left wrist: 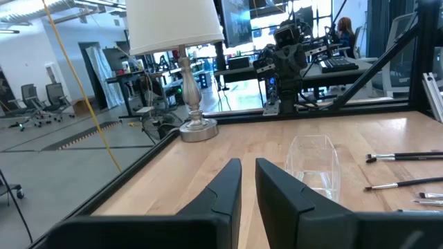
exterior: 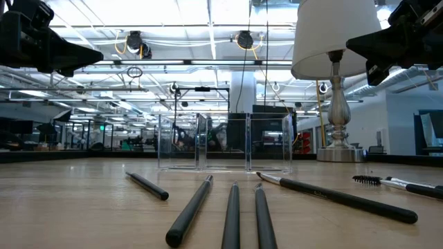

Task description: Pick & Place Makeup Supplies

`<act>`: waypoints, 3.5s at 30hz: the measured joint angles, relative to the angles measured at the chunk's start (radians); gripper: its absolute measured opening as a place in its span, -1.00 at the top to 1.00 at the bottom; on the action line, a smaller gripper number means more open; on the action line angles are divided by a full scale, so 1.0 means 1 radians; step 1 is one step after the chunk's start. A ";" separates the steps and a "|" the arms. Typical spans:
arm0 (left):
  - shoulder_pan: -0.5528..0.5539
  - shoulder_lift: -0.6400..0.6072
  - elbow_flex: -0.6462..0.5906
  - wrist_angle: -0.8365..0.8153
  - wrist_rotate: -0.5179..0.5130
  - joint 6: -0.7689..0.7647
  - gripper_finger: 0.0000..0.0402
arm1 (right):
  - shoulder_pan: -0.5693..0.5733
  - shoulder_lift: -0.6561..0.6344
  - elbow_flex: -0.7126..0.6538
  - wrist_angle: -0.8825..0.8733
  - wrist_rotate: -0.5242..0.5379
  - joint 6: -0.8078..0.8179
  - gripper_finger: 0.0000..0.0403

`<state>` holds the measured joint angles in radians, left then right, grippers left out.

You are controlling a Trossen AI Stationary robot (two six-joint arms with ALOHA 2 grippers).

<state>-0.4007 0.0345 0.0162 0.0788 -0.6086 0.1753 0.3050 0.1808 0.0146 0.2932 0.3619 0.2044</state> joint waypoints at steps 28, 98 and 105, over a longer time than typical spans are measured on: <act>0.000 0.000 0.000 0.137 -0.012 0.062 0.75 | 0.000 0.000 0.000 0.038 0.005 -0.013 1.00; 0.000 0.000 0.000 0.189 -0.230 0.029 0.75 | 0.422 1.542 1.390 -0.480 0.681 0.124 1.00; 0.000 0.000 0.000 0.188 -0.230 0.025 0.75 | 0.377 1.536 1.397 -0.699 0.605 0.375 1.00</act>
<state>-0.4004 0.0345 0.0162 0.2667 -0.8383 0.2000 0.6822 1.7168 1.4113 -0.4060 0.9672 0.5798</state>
